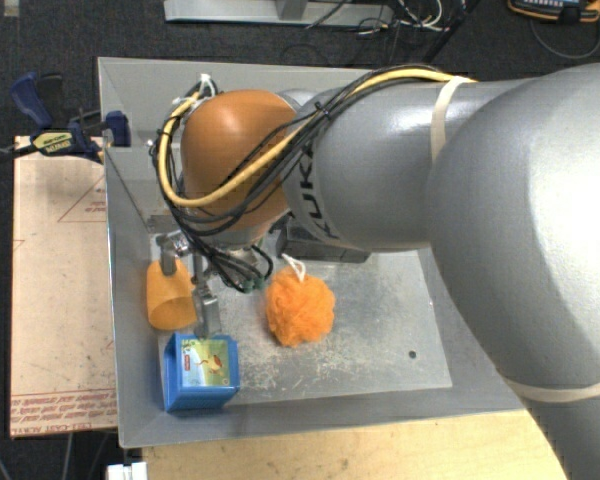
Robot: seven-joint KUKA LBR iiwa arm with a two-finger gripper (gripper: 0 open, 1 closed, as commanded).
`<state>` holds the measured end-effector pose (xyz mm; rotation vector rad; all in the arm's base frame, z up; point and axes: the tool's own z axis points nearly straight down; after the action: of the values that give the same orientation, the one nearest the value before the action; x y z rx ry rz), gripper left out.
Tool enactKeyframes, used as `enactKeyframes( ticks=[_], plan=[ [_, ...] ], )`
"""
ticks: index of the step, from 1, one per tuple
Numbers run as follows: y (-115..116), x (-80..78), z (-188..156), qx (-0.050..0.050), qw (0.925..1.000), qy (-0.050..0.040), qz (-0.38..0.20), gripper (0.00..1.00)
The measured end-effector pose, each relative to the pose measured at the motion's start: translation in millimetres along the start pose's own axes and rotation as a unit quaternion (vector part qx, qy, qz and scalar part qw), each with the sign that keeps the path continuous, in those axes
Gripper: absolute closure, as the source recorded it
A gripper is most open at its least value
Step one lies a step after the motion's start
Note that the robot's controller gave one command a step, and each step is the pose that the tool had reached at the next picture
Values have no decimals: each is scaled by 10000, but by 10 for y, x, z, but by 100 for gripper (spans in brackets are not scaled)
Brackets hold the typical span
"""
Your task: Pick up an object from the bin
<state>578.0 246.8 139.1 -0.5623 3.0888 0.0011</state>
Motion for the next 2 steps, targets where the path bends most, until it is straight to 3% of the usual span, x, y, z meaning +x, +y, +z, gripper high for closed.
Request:
enactKeyframes(
  ticks=[1,2],
  plan=[
    [10,-8,134,0,9970,-61,-767,0],
    [-42,-7,365,-14,9999,-106,-23,0]
  ],
)
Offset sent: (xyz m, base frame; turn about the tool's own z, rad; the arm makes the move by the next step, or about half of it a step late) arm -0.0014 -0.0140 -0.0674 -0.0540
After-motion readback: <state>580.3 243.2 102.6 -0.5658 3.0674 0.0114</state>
